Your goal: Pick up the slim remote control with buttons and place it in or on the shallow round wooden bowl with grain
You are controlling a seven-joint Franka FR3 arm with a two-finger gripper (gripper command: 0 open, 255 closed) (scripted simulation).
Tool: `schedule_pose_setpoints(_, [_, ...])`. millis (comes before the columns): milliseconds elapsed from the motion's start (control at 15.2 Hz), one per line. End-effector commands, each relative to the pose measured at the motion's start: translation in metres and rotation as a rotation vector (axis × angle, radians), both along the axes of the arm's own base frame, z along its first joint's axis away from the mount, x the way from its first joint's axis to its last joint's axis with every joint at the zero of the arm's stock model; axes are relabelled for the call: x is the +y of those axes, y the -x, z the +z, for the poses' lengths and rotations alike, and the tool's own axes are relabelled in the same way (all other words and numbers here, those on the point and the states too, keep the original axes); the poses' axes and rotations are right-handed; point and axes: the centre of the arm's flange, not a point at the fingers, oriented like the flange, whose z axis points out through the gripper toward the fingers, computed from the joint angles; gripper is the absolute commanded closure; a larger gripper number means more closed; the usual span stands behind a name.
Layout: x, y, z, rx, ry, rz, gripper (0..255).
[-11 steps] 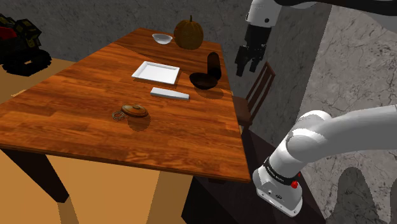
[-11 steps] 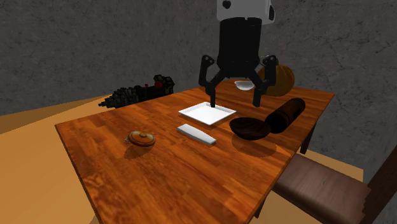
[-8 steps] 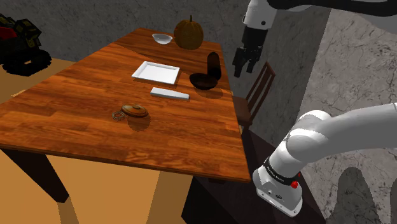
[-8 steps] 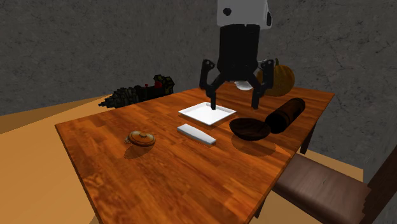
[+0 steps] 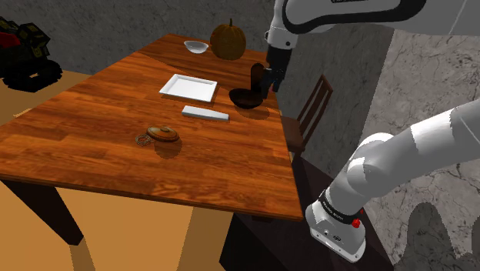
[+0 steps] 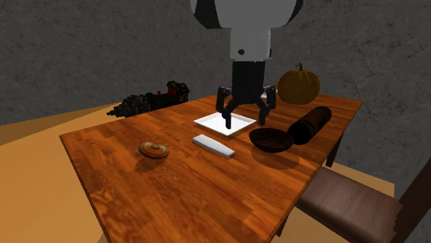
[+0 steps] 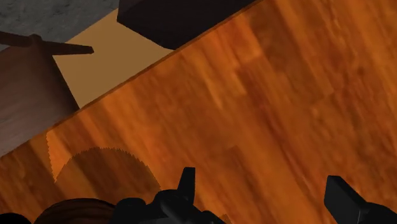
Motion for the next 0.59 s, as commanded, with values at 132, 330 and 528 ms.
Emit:
schedule_pose_setpoints(132, [-0.002, -0.044, -0.029, -0.014, -0.004, 0.096, 0])
schedule_pose_setpoints(330, [0.003, -0.075, -0.051, -0.022, -0.008, 0.167, 0])
schedule_pose_setpoints(528, [0.009, -0.107, -0.072, -0.031, -0.011, 0.237, 0])
